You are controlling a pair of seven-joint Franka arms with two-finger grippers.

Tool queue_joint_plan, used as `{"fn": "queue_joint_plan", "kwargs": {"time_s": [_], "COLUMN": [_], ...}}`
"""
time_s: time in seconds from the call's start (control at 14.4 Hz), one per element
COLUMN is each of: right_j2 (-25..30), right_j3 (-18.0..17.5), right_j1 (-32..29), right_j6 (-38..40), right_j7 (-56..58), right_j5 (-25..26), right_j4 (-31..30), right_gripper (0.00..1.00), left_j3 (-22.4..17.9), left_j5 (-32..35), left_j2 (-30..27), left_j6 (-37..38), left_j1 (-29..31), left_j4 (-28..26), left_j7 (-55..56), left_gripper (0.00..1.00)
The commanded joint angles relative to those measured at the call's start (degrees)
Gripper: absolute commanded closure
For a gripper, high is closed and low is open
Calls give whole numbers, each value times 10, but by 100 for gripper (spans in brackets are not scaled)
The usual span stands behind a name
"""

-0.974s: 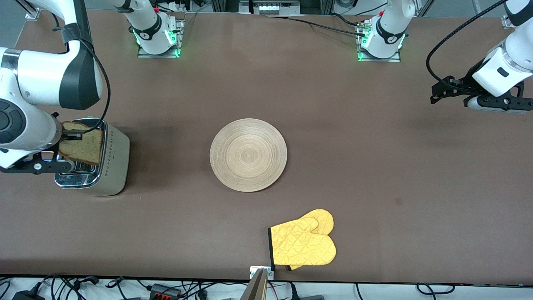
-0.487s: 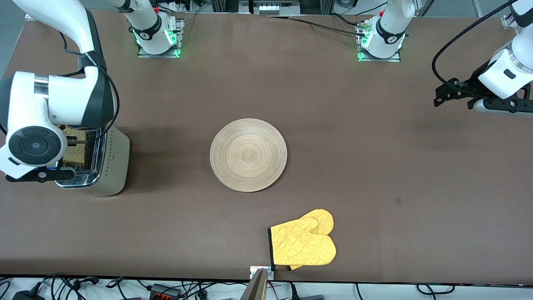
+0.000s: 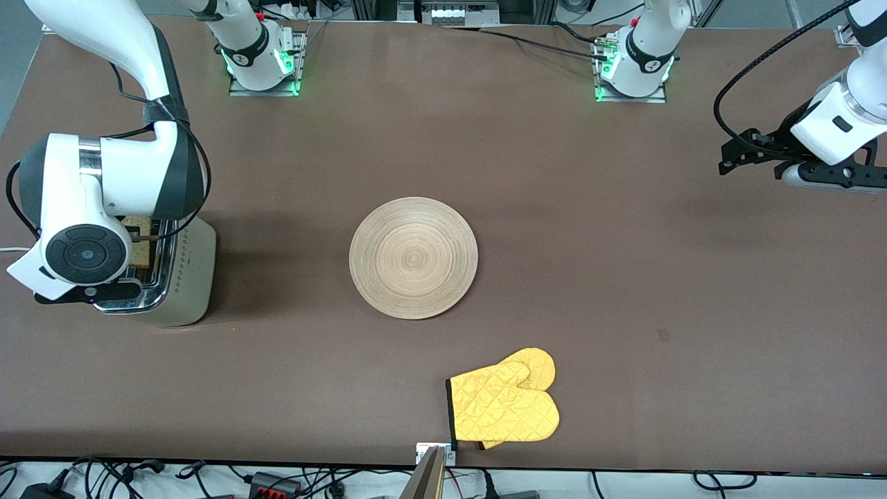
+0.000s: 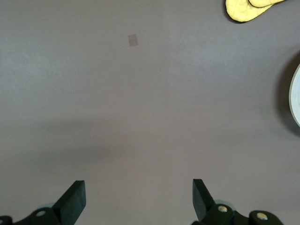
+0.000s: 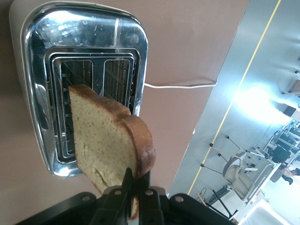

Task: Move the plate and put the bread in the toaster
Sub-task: 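Lower the bread into the toaster slot with the right gripper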

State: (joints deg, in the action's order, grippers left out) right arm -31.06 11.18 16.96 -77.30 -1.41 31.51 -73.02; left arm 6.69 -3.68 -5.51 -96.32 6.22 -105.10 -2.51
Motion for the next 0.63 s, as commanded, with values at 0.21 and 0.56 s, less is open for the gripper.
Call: {"fn": "queue_joint_plan", "kwargs": {"time_s": [0.21,0.56], "right_j2": [0,-7], "right_j3": [-2,-3], "right_j1": [3,3], "right_j6": [-1,-21], "right_j7": [-3,-10], "right_j5": [8,7], "right_j4": [-7,-7], "right_gripper": [100,100], "left_j3": [4,4], "left_j5": [5,5], "left_j2": [10,9], "left_j6": [14,16], "left_j1": [3,4], "left_j4": [21,20], "left_j7": [8,8], "left_gripper": [0,0]}}
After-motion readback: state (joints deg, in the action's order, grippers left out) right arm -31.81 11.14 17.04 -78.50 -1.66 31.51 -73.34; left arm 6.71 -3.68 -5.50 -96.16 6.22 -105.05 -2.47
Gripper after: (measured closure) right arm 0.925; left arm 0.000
